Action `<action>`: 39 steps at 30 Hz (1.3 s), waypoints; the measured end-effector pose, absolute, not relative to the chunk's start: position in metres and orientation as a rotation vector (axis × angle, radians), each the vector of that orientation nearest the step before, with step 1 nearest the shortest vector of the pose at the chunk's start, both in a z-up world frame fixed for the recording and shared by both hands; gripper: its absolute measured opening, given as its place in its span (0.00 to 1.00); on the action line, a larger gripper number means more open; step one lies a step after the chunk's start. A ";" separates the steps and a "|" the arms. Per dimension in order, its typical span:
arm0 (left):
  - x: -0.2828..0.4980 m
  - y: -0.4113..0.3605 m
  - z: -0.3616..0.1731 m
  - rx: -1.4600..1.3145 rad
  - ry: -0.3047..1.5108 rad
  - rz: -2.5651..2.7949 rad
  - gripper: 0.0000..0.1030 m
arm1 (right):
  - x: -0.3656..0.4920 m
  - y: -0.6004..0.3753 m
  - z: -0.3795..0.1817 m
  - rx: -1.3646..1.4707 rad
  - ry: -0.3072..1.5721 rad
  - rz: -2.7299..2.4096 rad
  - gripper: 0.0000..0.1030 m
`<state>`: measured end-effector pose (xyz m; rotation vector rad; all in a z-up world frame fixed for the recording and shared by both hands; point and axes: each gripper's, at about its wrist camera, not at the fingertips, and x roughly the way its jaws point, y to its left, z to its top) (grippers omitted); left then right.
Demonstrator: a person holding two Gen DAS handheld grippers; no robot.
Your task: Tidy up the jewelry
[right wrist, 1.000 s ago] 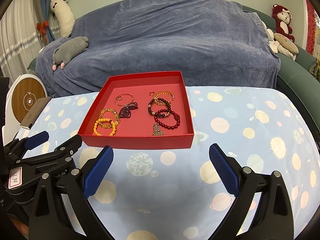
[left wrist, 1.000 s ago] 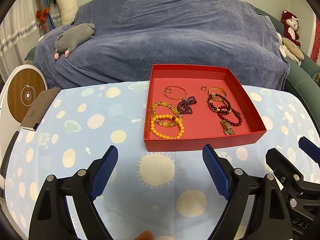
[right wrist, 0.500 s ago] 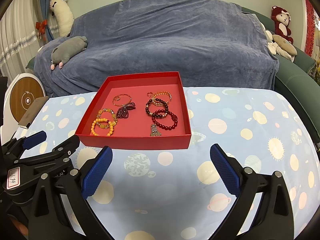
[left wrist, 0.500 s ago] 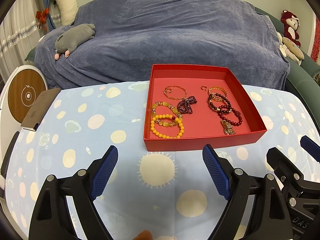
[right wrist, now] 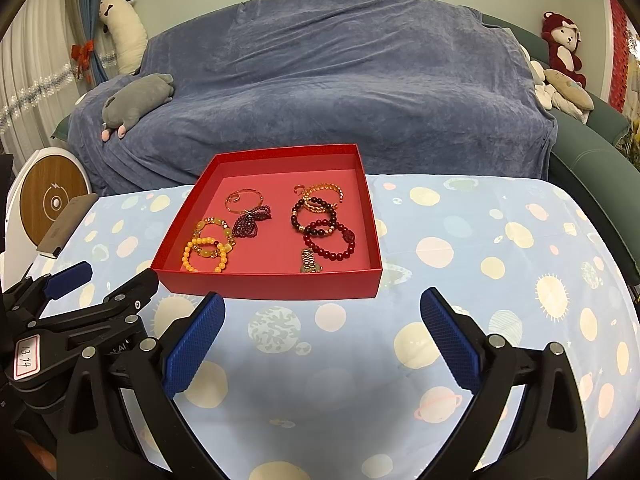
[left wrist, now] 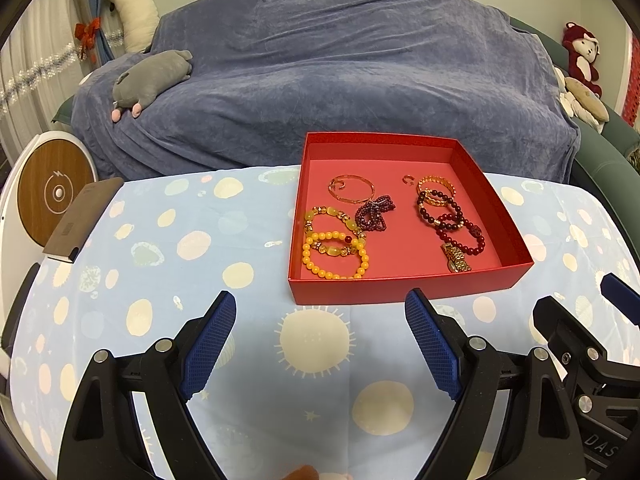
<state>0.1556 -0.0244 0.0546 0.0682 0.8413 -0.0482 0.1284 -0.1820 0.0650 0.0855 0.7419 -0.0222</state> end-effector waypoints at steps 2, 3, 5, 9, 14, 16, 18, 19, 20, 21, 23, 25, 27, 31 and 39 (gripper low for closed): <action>0.155 -0.024 0.054 0.068 0.842 -0.049 0.80 | 0.128 -0.182 0.065 0.086 0.743 -0.022 0.91; 0.155 -0.025 0.054 0.066 0.841 -0.049 0.80 | 0.128 -0.182 0.065 0.087 0.742 -0.021 0.91; 0.155 -0.024 0.054 0.061 0.844 -0.053 0.80 | 0.128 -0.182 0.065 0.084 0.742 -0.022 0.91; 0.154 -0.025 0.053 0.062 0.837 -0.050 0.80 | 0.128 -0.182 0.065 0.080 0.742 -0.022 0.91; 0.153 -0.024 0.054 0.052 0.828 -0.048 0.80 | 0.128 -0.182 0.065 0.080 0.741 -0.022 0.91; 0.153 -0.024 0.054 0.050 0.825 -0.046 0.80 | 0.128 -0.182 0.064 0.079 0.742 -0.023 0.91; 0.153 -0.024 0.053 0.052 0.824 -0.046 0.80 | 0.127 -0.182 0.065 0.078 0.741 -0.023 0.91; 0.153 -0.024 0.053 0.052 0.824 -0.046 0.80 | 0.127 -0.182 0.065 0.079 0.741 -0.022 0.91; 0.153 -0.024 0.054 0.051 0.823 -0.045 0.80 | 0.127 -0.182 0.065 0.080 0.741 -0.023 0.91; 0.153 -0.024 0.054 0.051 0.821 -0.045 0.80 | 0.127 -0.182 0.065 0.080 0.740 -0.022 0.91; 0.153 -0.024 0.054 0.053 0.817 -0.042 0.80 | 0.127 -0.182 0.064 0.080 0.741 -0.022 0.91; 0.152 -0.024 0.054 0.058 0.812 -0.038 0.80 | 0.127 -0.182 0.064 0.079 0.742 -0.023 0.91; 0.152 -0.025 0.054 0.062 0.810 -0.035 0.80 | 0.127 -0.182 0.064 0.080 0.742 -0.022 0.91; 0.151 -0.025 0.054 0.063 0.809 -0.035 0.80 | 0.127 -0.182 0.064 0.078 0.741 -0.024 0.91; 0.151 -0.025 0.054 0.061 0.810 -0.035 0.80 | 0.128 -0.182 0.065 0.079 0.743 -0.024 0.91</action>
